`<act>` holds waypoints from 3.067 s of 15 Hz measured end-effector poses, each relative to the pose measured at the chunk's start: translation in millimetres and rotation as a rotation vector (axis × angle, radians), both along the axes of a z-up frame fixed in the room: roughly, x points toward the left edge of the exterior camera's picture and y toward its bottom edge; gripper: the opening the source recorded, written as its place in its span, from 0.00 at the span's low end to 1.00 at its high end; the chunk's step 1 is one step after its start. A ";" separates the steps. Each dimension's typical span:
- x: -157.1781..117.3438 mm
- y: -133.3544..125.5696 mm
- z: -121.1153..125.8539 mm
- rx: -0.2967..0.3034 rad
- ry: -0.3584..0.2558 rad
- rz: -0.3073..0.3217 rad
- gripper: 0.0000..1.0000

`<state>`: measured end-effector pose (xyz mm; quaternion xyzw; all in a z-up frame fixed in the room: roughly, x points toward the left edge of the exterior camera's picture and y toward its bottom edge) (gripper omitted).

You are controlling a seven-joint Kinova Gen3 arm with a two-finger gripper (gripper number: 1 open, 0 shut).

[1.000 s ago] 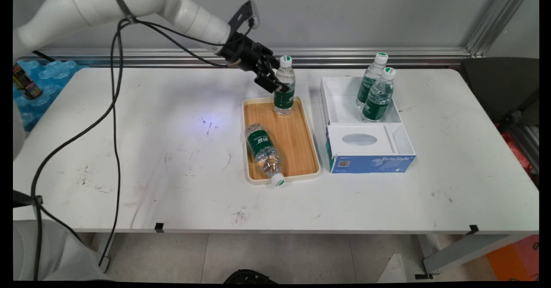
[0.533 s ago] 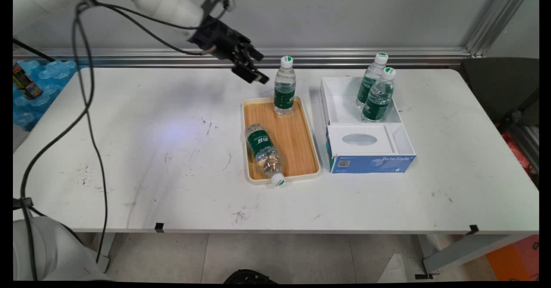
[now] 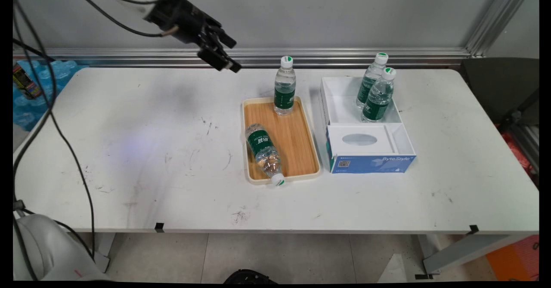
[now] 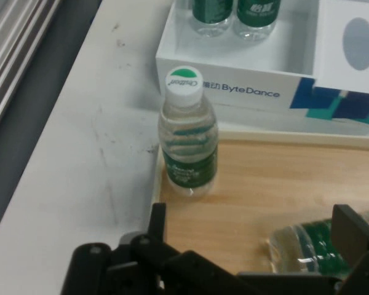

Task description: Pick up the green bottle from the white box

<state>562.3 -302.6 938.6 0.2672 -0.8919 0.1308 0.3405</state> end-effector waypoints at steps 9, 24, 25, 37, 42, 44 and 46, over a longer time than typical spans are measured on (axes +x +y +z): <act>-45.9 8.2 37.1 -0.018 0.039 -0.009 1.00; -224.6 -82.4 -41.7 0.003 0.087 0.007 1.00; -236.5 -88.5 -49.8 0.006 0.087 0.015 1.00; -335.9 -123.8 -105.0 0.025 0.040 0.143 1.00; -355.3 -135.2 -117.6 0.027 0.026 0.188 1.00; -359.9 -138.2 -121.3 0.029 0.022 0.204 1.00; -364.0 -139.8 -125.3 0.033 0.018 0.220 1.00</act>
